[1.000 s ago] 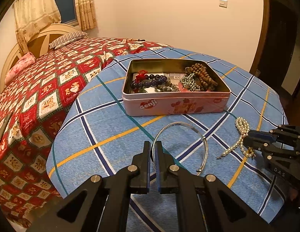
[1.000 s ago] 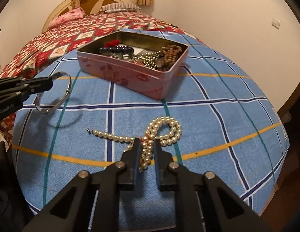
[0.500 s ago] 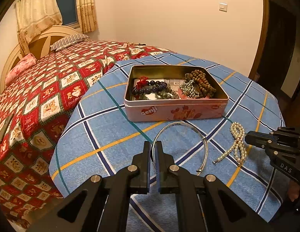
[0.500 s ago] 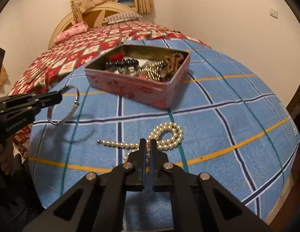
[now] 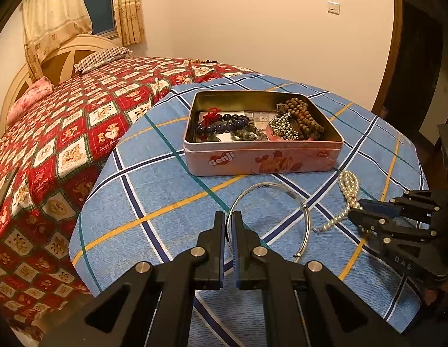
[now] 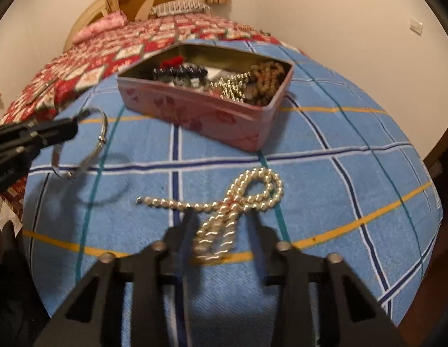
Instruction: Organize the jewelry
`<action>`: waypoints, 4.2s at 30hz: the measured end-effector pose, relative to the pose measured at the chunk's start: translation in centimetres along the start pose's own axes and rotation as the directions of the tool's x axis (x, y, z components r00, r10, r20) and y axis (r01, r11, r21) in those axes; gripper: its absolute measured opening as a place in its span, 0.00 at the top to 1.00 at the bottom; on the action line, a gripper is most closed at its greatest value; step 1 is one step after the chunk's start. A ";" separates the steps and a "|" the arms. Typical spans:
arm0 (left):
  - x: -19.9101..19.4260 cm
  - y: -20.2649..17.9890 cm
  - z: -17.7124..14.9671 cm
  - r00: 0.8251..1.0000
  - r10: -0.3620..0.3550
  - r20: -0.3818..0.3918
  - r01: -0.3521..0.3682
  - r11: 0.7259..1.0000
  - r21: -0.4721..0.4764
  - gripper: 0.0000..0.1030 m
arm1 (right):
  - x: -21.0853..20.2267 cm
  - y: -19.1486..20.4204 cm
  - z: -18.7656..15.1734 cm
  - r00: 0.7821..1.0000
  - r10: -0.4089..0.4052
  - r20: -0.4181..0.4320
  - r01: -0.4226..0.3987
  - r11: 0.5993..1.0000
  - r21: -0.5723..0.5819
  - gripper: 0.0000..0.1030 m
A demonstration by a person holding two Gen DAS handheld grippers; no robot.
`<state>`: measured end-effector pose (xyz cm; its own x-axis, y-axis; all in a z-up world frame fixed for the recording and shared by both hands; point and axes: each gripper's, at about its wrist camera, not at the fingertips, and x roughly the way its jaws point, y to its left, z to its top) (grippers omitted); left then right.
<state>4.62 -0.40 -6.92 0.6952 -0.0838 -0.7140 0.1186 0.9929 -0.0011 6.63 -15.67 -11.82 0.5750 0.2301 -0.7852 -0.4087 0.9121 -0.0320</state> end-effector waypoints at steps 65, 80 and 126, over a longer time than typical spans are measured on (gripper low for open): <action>6.7 -0.2 13.3 0.999 0.033 0.035 -0.037 0.993 0.114 0.95 | 0.3 -1.5 13.9 0.965 -0.001 0.263 0.034 0.992 -0.123 0.92; 4.5 0.3 12.4 0.996 0.054 0.070 -0.058 0.996 0.063 0.39 | 0.5 -3.9 12.2 0.972 -0.073 0.224 0.083 0.996 -0.034 0.55; 0.6 -0.2 10.2 0.994 0.057 0.093 -0.058 0.998 0.007 0.39 | -4.0 -3.0 9.1 0.947 -0.048 0.317 0.048 0.999 0.008 0.29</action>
<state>12.24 -1.52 -0.25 0.7639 -0.0346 -0.6444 0.0834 0.9955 0.0454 11.94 -16.22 -2.95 0.7893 0.2816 -0.5457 -0.3749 0.9248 -0.0651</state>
